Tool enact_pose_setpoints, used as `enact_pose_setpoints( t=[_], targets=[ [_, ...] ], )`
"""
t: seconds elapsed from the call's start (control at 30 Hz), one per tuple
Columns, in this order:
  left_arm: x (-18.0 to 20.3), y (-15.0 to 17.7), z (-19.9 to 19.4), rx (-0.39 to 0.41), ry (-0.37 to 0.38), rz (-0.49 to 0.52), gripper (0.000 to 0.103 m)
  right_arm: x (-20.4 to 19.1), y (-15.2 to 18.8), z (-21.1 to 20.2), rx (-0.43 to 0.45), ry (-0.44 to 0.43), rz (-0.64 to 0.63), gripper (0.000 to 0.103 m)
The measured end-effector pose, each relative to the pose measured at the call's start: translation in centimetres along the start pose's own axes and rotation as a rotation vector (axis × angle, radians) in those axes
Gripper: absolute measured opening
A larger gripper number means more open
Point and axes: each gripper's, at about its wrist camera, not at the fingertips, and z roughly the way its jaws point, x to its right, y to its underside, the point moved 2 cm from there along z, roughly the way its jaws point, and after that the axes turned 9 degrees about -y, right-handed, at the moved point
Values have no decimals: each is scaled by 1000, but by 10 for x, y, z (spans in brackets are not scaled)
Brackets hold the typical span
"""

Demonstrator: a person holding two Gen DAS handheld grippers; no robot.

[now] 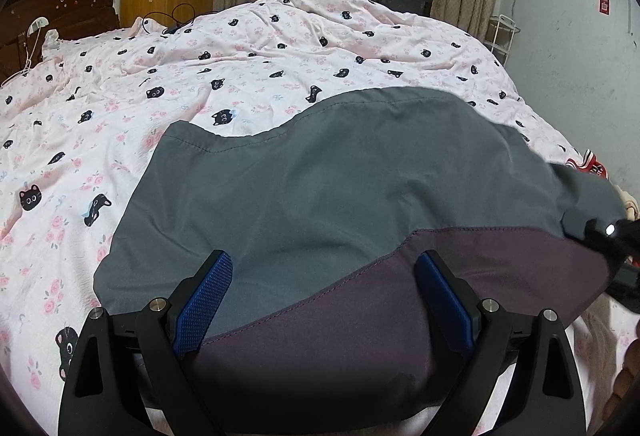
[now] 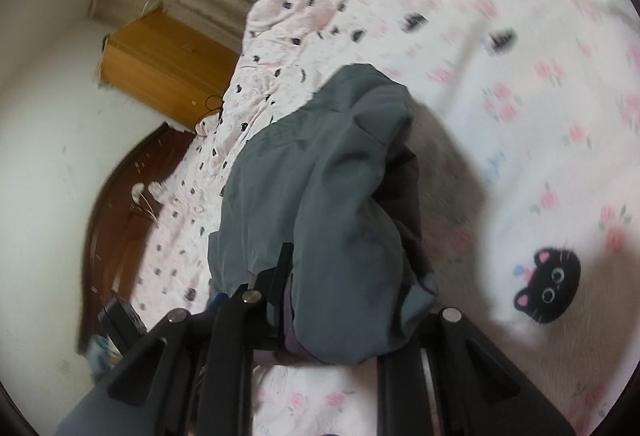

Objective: Fold clothes

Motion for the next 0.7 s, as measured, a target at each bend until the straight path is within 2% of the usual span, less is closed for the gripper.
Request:
enact_pose_setpoints(
  t=[0.2,0.37,0.53,0.7],
  targets=[
    [0,0,0,-4,-13,2,92,-41,3,1,-12,75,-170,16],
    [2,0,0,-10,-25,8,92,-62,7,4,-22,119,-252,15],
    [2,-7,-3,-33,-32,10,92,-53,9,-1,-20,133,-228,15],
    [-6,-26,-9,-41,-22,-56,92,-45,6,-4,-22,137,-208,14]
  ],
)
